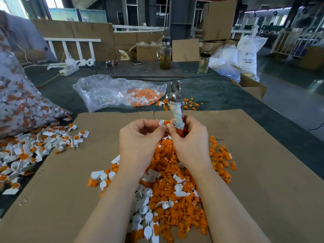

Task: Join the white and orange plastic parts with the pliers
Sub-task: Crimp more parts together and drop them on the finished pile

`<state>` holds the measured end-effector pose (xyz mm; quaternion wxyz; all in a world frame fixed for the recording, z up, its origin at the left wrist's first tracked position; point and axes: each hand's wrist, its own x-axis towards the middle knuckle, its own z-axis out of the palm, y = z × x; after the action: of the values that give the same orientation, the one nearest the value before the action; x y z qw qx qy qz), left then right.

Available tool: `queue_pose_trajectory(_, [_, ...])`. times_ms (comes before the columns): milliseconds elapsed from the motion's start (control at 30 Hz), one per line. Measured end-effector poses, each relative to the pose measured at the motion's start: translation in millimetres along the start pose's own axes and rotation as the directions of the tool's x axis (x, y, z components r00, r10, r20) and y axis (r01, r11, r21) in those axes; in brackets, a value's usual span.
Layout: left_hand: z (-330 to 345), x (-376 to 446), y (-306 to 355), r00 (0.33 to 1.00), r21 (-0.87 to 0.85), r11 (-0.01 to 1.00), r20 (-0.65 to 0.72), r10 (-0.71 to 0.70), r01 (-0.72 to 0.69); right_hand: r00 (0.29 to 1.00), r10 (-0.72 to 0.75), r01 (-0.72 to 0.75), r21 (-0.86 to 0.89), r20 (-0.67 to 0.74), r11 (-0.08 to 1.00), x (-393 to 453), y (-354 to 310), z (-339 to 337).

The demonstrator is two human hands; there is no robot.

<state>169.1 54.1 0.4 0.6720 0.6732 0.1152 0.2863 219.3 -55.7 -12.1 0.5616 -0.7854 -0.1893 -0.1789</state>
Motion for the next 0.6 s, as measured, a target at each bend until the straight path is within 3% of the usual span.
queue_pose_trajectory(433, [3,4,-3,0.996,0.065,0.997,-0.090,-0.026,0.032,0.988,0.011,-0.004,-0.041,0.156,0.999,4,0,-5])
queue_pose_trajectory(600, [0,5,-3,0.994,0.050,0.998,-0.100,-0.034,0.039,0.961,0.058,-0.067,0.026,0.269,0.997,5,-2,-13])
